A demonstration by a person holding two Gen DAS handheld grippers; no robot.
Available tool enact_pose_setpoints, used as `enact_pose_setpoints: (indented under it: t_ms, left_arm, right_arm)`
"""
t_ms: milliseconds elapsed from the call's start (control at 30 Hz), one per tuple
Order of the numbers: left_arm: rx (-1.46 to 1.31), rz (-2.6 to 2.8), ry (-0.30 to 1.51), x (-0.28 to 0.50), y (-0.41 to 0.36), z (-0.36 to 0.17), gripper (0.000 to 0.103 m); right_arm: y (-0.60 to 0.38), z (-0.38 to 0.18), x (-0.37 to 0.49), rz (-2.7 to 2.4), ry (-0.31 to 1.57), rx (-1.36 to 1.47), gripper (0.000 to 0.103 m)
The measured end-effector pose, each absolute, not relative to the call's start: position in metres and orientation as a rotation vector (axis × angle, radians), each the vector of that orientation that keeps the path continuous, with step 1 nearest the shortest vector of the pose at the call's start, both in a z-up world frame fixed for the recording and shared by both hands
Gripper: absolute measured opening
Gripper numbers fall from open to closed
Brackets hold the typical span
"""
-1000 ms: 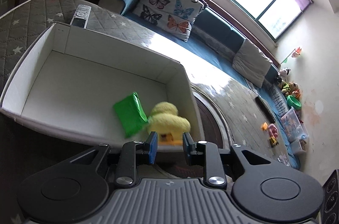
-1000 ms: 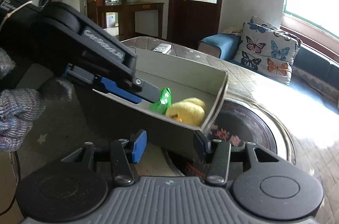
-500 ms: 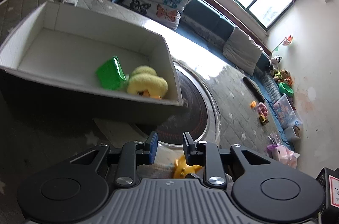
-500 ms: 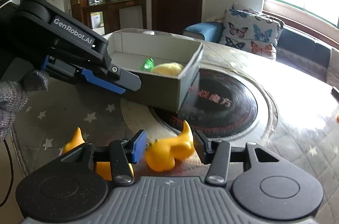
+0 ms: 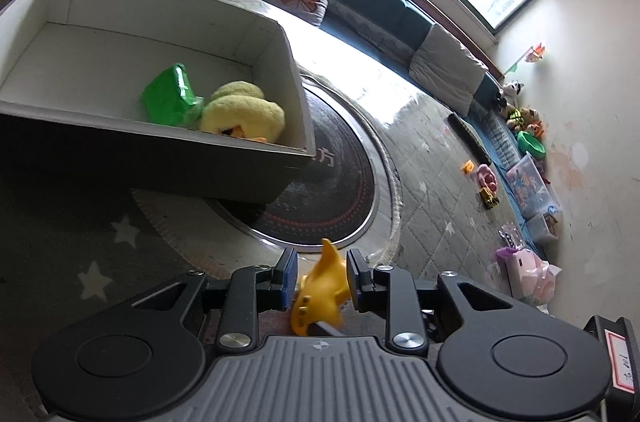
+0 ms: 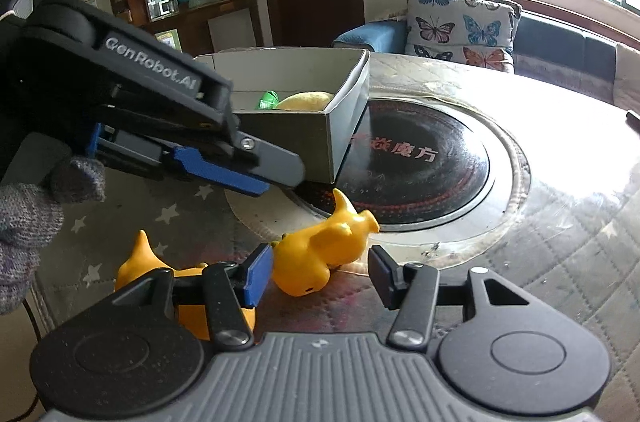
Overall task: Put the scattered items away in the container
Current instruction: 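Grasp the small yellow rubber duck with the left gripper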
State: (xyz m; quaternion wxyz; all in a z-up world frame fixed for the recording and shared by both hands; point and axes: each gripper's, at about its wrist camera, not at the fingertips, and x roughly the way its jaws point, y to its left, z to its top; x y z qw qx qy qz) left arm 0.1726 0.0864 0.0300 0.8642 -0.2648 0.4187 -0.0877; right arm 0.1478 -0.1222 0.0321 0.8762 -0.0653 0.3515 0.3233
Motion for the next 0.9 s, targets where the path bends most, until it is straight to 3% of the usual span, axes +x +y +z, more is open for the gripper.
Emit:
enact_pose_setpoints:
  t_ms: [900]
  left_arm:
    - [-0.423,-0.259,1.004,0.194,0.059,0.010,0.035]
  right_arm:
    - [-0.122,0.023,0.152,0.690,0.784,-0.096,0.054]
